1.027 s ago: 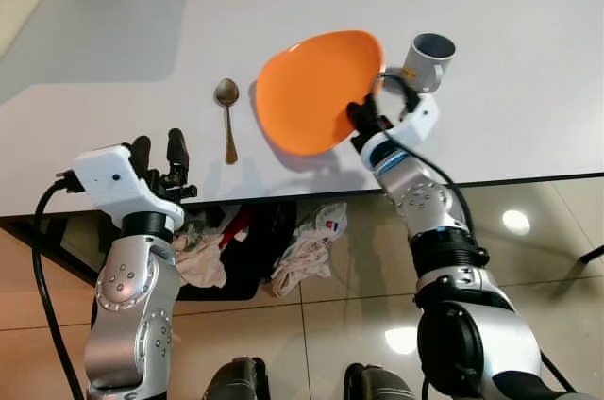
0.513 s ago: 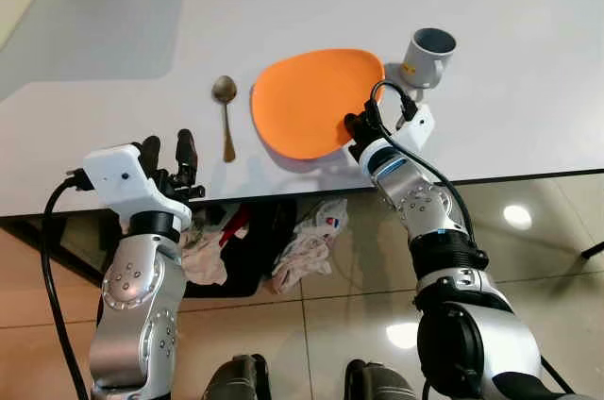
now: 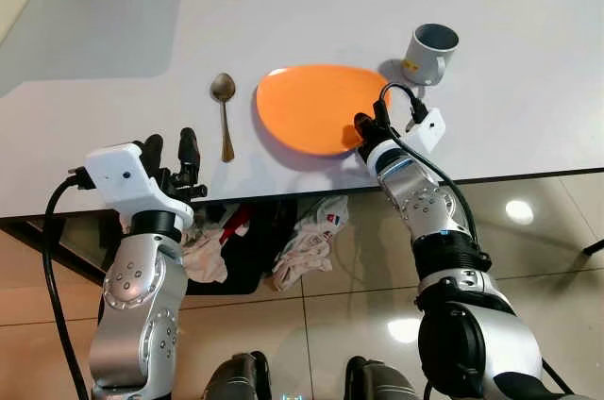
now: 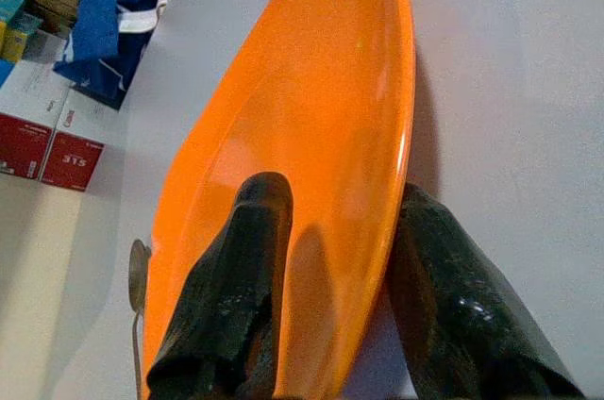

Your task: Setting the table

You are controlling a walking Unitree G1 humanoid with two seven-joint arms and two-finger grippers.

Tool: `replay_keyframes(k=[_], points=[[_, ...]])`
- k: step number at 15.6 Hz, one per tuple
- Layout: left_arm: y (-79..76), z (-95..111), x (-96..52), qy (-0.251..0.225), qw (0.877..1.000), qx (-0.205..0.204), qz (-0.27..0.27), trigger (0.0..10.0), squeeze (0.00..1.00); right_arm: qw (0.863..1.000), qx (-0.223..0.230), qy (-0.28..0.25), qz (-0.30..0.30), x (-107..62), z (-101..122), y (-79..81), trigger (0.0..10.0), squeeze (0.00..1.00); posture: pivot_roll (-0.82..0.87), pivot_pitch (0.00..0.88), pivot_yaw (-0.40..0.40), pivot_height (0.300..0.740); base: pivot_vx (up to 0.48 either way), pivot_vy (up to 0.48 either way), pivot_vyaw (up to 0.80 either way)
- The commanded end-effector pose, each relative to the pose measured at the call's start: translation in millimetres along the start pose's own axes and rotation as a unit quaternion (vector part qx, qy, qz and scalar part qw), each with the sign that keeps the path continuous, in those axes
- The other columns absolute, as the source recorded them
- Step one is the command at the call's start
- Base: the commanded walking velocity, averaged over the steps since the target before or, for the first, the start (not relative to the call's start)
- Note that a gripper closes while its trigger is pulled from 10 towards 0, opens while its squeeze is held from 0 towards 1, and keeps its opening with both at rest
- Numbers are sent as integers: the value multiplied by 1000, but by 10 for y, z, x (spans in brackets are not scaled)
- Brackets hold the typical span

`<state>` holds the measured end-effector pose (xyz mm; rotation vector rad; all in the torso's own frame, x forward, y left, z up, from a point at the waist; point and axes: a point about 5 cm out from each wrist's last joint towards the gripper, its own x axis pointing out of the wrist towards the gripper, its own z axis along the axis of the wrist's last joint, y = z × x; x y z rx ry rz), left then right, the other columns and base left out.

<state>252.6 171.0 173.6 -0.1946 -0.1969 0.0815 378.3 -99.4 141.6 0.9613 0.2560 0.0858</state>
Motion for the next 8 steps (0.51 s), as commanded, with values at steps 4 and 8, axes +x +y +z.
replay_keyframes(k=[4, 8], points=[[-33, 32, -7, -3, 1000, -1, -8, 10000, 0, 998, -16, -63, -6, -39, 199, -9, 10000, 1000, -28, 181, 8, 740, 0, 0, 0], [-47, 23, -5, -1, 1000, -6, -14, 10000, 0, 985, -108, -134, 17, -145, 448, 40, 10000, 1000, -33, 178, 7, 740, 0, 0, 0]])
